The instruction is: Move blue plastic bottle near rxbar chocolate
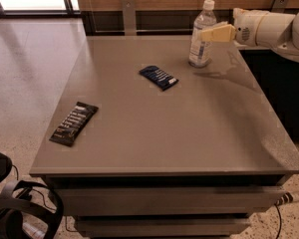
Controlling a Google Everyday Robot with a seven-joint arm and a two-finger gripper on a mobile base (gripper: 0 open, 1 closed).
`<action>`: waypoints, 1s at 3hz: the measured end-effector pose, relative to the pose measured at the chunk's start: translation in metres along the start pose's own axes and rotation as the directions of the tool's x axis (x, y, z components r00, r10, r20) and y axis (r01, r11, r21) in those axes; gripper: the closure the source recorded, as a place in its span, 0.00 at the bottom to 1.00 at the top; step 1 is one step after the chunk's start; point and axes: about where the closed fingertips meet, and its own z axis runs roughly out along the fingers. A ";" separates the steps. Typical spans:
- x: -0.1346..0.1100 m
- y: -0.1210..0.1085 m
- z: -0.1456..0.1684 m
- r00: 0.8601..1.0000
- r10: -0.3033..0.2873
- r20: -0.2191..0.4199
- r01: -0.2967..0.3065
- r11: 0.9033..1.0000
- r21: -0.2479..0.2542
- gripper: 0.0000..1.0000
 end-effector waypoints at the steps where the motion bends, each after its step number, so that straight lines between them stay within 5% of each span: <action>1: 0.009 0.000 0.017 0.999 0.029 0.026 -0.029 1.000 -0.005 0.00; 2: 0.015 0.001 0.027 0.998 0.046 0.045 -0.045 0.999 -0.015 0.00; 3: 0.015 0.004 0.031 0.998 0.046 0.044 -0.046 0.999 -0.021 0.27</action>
Offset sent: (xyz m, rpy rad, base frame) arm 0.0249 0.0159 -0.0267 0.0939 -0.0078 0.0074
